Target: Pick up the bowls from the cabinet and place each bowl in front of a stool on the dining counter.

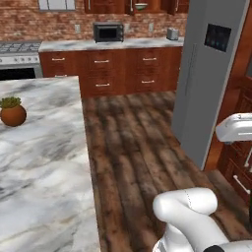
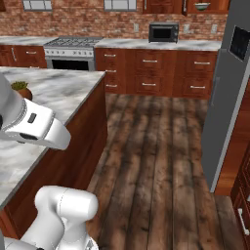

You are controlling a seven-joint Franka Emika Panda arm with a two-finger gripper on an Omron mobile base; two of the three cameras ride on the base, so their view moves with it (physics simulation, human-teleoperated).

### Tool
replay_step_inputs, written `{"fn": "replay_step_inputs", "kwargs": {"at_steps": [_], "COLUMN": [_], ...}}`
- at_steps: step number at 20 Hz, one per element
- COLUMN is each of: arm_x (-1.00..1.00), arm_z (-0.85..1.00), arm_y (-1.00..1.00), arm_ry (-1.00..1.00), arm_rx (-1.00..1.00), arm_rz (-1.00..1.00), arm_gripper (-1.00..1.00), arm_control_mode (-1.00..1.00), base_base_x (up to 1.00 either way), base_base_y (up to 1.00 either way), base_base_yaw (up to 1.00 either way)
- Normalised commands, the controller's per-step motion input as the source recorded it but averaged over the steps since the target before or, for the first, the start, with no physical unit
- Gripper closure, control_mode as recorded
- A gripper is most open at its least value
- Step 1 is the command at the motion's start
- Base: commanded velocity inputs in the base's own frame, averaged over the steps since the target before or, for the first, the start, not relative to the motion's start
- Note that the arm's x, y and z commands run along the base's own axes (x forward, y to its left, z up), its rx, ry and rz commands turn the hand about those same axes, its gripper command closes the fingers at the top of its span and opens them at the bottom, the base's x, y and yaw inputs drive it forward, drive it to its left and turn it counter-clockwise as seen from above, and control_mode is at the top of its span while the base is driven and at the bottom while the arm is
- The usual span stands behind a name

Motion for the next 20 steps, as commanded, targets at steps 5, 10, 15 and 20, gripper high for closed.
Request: {"fn": "replay_step_inputs", "kwargs": {"at_steps": [5,10,15,20], "arm_x": [0.00,0.00,0.00,0.00], "arm_z": [0.00,0.00,0.00,0.00], "arm_y": [0.00,0.00,0.00,0.00], "arm_ry": [0.00,0.00,0.00,0.00], "arm_rx": [0.00,0.00,0.00,0.00], "arm_rz": [0.00,0.00,0.00,0.00], "arm_gripper": [-1.00,-1.00,-1.00,-1.00], "arm_control_mode": [1.00,1.00,1.00,1.00], "base_base_x": [1.00,1.00,1.00,1.00], "base_base_y": [-0.03,0.05,-0.19,-0.55], "base_base_yaw": [0.01,0.09,0.12,0.05]}}
